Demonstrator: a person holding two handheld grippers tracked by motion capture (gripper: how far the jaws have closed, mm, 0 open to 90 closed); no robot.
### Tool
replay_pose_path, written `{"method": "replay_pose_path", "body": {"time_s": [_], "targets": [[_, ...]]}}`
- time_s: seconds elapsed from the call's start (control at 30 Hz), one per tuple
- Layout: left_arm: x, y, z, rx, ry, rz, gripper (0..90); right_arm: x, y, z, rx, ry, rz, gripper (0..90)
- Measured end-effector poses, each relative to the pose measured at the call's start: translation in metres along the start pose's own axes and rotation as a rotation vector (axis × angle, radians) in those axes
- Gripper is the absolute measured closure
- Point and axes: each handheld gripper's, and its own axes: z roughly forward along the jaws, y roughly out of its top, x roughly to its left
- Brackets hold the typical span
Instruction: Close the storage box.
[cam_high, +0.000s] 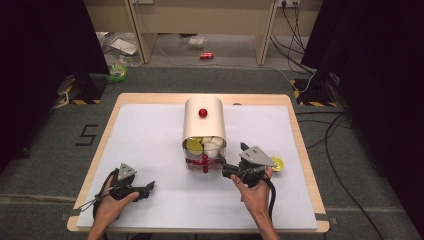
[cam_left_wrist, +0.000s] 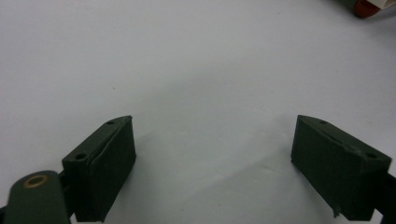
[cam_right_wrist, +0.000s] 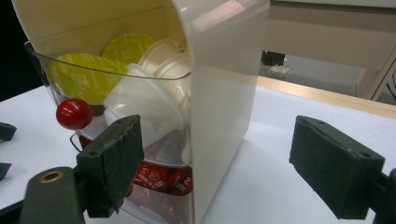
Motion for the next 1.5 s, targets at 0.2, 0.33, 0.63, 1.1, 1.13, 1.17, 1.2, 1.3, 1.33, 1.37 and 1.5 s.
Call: {"method": "replay_pose_path", "body": {"time_s": [0.2, 0.33, 0.63, 1.1, 1.13, 1.17, 1.2, 1.3, 1.33, 1.37, 1.5], "targets": [[0.0, 0.0, 0.0, -0.001, -0.001, -0.001, 12.9, -0.008, -0.001, -0.005, -0.013, -0.02, 0.009, 17.7], [0.0, 0.0, 0.0, 0.0, -0.001, -0.001, 12.9, -0.013, -0.001, -0.011, -0.018, -0.03, 0.017, 17.7], [0.0, 0.0, 0.0, -0.001, -0.001, -0.001, 12.9, -0.024, 0.0, -0.024, -0.039, -0.06, 0.022, 17.8], [0.0, 0.0, 0.0, -0.001, -0.002, -0.001, 13.0, -0.041, -0.008, -0.042, -0.034, -0.098, 0.043, 17.7], [0.0, 0.0, 0.0, -0.001, -0.002, -0.001, 13.0, -0.041, -0.008, -0.042, -0.034, -0.098, 0.043, 17.7], [0.0, 0.0, 0.0, -0.001, -0.001, -0.001, 13.0, -0.042, -0.008, -0.044, -0.034, -0.101, 0.044, 17.7], [0.0, 0.0, 0.0, -0.001, -0.002, -0.001, 13.0, -0.042, -0.008, -0.044, -0.034, -0.101, 0.044, 17.7], [0.0, 0.0, 0.0, -0.002, -0.004, -0.003, 13.0, -0.043, -0.01, -0.047, -0.033, -0.108, 0.046, 17.7], [0.0, 0.0, 0.0, -0.001, -0.004, -0.003, 13.0, -0.043, -0.01, -0.047, -0.033, -0.108, 0.046, 17.7], [0.0, 0.0, 0.0, -0.001, -0.004, -0.003, 13.0, -0.044, -0.012, -0.048, -0.027, -0.107, 0.045, 17.7], [0.0, 0.0, 0.0, -0.001, -0.004, -0.002, 13.0, -0.045, -0.015, -0.05, -0.022, -0.109, 0.048, 17.6]]}}
